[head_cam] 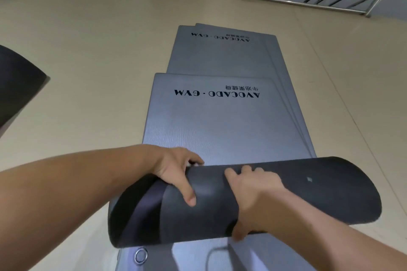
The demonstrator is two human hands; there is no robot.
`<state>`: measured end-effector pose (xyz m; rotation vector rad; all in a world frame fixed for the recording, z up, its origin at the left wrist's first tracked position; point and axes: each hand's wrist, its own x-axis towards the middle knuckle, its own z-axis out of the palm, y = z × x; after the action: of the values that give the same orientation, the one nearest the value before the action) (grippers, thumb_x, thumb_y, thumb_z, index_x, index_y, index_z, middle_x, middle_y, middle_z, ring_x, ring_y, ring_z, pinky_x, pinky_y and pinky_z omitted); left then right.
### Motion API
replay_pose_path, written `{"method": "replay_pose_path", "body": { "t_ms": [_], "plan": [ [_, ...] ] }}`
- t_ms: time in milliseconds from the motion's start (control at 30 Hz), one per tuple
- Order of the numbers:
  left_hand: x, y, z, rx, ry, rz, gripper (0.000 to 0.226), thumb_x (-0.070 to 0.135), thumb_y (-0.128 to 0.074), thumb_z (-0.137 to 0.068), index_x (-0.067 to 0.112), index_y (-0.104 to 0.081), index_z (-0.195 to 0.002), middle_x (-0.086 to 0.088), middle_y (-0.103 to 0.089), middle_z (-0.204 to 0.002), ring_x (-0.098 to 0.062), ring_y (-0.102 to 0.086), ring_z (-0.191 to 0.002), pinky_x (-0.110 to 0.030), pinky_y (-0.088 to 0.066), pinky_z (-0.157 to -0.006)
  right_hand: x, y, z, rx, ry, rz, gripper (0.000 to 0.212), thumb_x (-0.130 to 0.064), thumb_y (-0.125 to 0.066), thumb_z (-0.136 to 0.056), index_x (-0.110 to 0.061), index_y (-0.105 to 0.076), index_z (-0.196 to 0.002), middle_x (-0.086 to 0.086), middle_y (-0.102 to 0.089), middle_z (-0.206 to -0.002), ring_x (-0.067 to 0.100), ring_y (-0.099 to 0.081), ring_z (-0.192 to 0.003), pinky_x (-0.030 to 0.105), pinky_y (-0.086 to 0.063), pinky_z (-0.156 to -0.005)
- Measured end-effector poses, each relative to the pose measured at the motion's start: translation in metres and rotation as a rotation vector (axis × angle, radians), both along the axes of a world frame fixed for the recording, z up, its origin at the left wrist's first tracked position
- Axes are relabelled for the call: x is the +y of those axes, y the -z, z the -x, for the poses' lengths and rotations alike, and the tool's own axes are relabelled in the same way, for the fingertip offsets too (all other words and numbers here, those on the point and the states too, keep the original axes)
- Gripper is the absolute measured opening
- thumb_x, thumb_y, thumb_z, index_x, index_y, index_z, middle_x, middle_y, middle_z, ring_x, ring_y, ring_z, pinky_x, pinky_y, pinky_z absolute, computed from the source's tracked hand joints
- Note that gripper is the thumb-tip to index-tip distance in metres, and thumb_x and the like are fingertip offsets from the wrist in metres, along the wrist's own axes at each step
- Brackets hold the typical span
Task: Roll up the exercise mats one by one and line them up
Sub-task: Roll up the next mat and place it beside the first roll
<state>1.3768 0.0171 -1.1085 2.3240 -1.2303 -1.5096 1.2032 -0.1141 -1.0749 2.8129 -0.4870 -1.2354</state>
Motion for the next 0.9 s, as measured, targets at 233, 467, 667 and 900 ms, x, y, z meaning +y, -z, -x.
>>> {"method": "replay_pose_path", "body": {
  "t_ms": [233, 467, 667, 900],
  "plan": [
    [-0.005, -0.029, 0.009, -0.684, 0.225, 0.189, 0.065, 0.065, -0.076, -0.081, 0.026, -0.064, -0.132, 0.005, -0.059, -0.131, -0.022, -0.060, -0.118, -0.040, -0.055, -0.091, -0.007, 0.017, -0.013, -0.054, -0.078, 0.167, 0.143, -0.057, -0.095, -0.058, -0.011, -0.006, -0.161, 0.025, -0.043, -0.144, 0.042, -0.050, -0.124, 0.047, -0.049, -0.094],
    [0.020, -0.003, 0.062, -0.768, 0.316, 0.138, 0.122, 0.075, -0.074, -0.073, 0.011, -0.019, -0.160, -0.011, -0.033, -0.154, -0.033, -0.039, -0.133, -0.050, -0.041, -0.107, -0.048, -0.011, -0.062, -0.039, 0.022, -0.042, 0.127, -0.064, -0.096, -0.049, -0.040, -0.032, -0.156, -0.009, -0.057, -0.145, 0.025, -0.056, -0.132, 0.040, -0.049, -0.099],
    [0.015, 0.036, 0.061, -0.890, 0.267, 0.092, 0.143, 0.076, -0.070, -0.078, 0.002, 0.019, -0.162, -0.023, 0.002, -0.170, -0.045, -0.007, -0.154, -0.071, -0.014, -0.121, -0.060, 0.000, -0.055, -0.283, 0.092, -0.055, 0.127, -0.061, -0.097, -0.048, -0.041, -0.033, -0.156, -0.008, -0.044, -0.145, 0.024, -0.048, -0.134, 0.042, -0.046, -0.098],
    [-0.009, 0.023, 0.025, -0.813, 0.205, 0.186, 0.125, 0.081, -0.080, -0.048, 0.015, -0.033, -0.143, -0.003, -0.048, -0.130, -0.027, -0.049, -0.116, -0.050, -0.046, -0.098, -0.063, 0.001, -0.038, -0.470, 0.059, -0.035, 0.084, -0.067, -0.077, -0.079, -0.039, -0.044, -0.151, -0.004, -0.050, -0.136, 0.023, -0.048, -0.129, 0.039, -0.045, -0.098]
  ]
}}
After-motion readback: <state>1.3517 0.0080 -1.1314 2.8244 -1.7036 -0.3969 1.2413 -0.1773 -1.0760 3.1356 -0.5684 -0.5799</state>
